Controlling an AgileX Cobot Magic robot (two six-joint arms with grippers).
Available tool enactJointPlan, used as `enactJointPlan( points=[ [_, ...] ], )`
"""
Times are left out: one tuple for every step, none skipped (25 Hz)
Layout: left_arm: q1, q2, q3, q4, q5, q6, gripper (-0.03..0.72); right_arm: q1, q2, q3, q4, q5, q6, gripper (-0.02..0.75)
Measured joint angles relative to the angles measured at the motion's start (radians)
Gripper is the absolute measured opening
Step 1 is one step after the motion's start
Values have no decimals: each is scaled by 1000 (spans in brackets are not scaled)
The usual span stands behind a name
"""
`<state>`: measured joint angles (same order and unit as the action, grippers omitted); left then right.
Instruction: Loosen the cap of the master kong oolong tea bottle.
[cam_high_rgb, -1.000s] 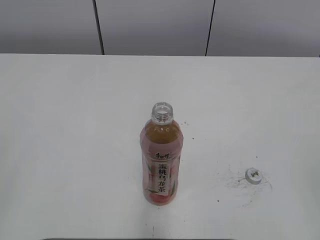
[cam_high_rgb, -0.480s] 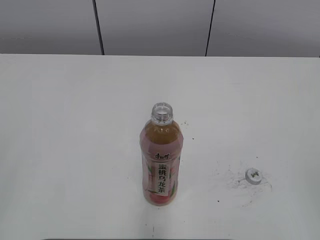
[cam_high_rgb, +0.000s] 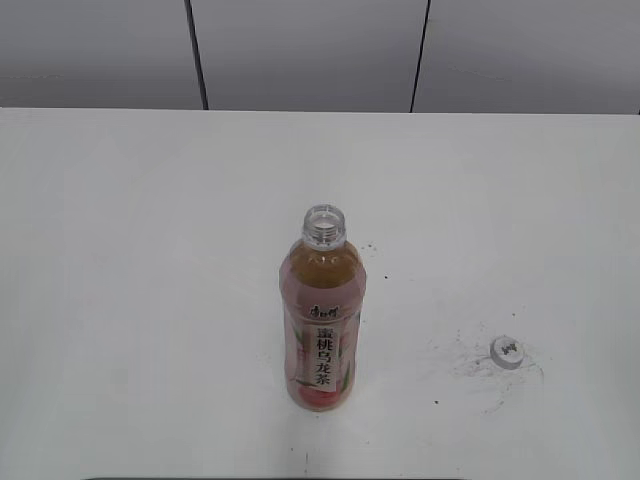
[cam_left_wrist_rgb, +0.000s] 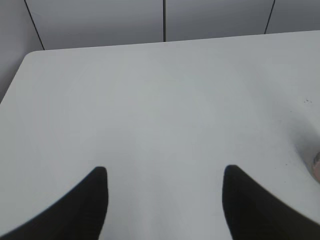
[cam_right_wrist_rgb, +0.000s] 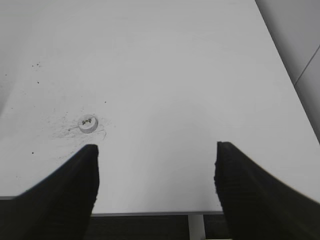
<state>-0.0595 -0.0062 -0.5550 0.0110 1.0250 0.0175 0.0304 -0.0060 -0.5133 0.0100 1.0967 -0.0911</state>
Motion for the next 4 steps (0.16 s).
enactJointPlan(
  points=[
    [0, 0, 0, 0, 0, 0, 438, 0, 0, 0, 0, 0, 0, 544],
    [0, 0, 0, 0, 0, 0, 438, 0, 0, 0, 0, 0, 0, 544],
    [0, 0, 0, 0, 0, 0, 438, 0, 0, 0, 0, 0, 0, 544],
    [0, 0, 0, 0, 0, 0, 438, 0, 0, 0, 0, 0, 0, 544]
  ],
)
